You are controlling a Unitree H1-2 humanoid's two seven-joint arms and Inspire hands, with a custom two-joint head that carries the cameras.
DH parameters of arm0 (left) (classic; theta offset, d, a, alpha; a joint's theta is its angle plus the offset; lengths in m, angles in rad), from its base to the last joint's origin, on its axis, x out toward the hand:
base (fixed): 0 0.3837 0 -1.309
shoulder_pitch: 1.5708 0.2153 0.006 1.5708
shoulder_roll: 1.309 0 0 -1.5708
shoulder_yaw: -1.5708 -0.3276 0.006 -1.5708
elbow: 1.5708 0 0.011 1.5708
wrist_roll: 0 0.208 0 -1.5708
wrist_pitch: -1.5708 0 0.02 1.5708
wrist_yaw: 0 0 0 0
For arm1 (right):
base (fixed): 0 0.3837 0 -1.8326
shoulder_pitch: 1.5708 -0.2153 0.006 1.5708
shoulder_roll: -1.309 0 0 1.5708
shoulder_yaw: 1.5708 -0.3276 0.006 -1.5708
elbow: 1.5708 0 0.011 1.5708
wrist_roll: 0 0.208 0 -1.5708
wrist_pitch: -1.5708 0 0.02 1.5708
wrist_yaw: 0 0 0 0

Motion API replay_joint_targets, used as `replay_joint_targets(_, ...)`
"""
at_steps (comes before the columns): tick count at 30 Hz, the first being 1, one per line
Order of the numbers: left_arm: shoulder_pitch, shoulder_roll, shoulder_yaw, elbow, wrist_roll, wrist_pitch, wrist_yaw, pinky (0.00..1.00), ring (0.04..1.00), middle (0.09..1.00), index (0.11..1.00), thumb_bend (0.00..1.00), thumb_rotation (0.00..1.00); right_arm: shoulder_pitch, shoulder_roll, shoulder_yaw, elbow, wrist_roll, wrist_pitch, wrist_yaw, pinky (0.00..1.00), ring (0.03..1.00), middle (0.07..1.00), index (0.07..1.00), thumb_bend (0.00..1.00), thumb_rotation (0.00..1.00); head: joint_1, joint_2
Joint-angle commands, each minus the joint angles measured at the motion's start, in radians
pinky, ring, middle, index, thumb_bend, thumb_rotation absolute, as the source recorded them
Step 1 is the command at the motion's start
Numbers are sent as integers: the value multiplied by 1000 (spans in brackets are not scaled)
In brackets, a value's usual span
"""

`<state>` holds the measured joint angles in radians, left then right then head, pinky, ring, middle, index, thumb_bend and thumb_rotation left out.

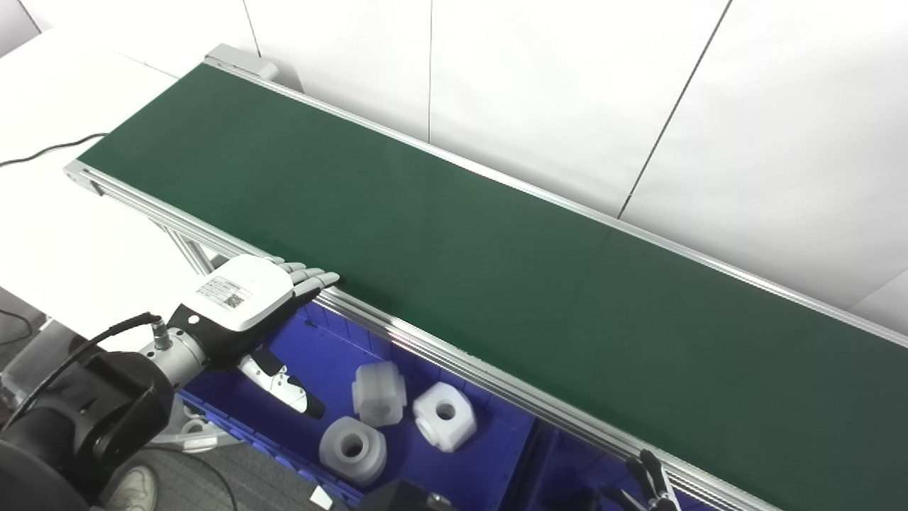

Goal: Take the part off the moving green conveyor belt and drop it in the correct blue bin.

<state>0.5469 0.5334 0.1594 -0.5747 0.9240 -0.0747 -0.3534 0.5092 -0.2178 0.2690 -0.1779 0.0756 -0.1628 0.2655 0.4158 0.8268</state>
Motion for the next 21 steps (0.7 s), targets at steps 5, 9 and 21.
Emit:
replay_joint_targets(5,-44,-60,21,-142,-217,-10,79,799,835,866,857,1000,763,3,8,-7,-25,5,-6,0,934,838,960,1000,868,930,-11,0)
replay_joint_targets(9,-120,-130,9,-279,-407,100,39,707,823,853,838,913,695,-6,34,-12,-4,-50,-55,-31,959,899,989,1000,894,952,-79,6)
replay_joint_targets(21,-263,-467,-219,-249,-741,140,99,779,838,841,808,804,631,-23,201,68,16,-264,-117,-150,981,966,984,971,856,961,-502,23)
